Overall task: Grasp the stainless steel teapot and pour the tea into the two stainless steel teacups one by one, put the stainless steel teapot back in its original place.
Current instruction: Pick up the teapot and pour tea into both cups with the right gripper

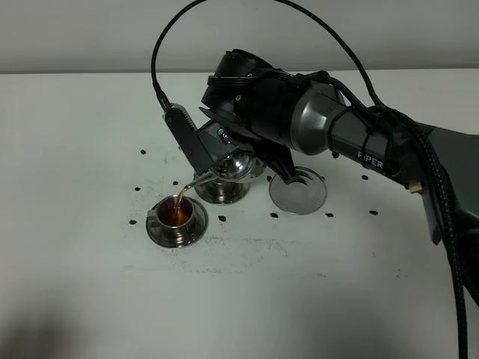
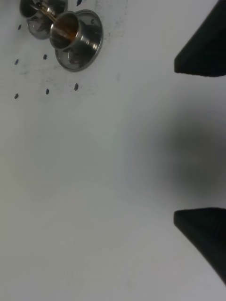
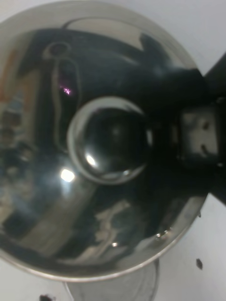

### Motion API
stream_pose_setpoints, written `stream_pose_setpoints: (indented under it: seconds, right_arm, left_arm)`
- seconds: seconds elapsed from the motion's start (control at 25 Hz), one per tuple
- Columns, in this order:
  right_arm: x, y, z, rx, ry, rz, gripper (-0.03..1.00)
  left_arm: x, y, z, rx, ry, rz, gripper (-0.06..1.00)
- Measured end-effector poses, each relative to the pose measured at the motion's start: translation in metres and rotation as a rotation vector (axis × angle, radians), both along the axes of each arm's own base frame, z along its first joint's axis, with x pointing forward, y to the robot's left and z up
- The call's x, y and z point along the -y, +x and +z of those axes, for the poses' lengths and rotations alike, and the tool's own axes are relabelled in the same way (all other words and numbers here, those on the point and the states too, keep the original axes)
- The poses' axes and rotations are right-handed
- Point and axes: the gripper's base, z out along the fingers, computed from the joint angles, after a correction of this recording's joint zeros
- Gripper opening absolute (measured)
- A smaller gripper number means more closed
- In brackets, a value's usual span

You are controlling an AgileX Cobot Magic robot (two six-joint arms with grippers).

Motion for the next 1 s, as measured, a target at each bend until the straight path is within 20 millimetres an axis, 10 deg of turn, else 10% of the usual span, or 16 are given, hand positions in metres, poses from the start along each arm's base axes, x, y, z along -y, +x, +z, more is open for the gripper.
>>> stream_pose_setpoints:
  seconds: [1.0]
  right_arm:
    - [-0.0036,-0.0013,0.0034,0.057,-0.040,0.027,0.18]
  left_arm:
    - [0.0000,0.0000,0.0000,0.000,0.000,0.000,0.57]
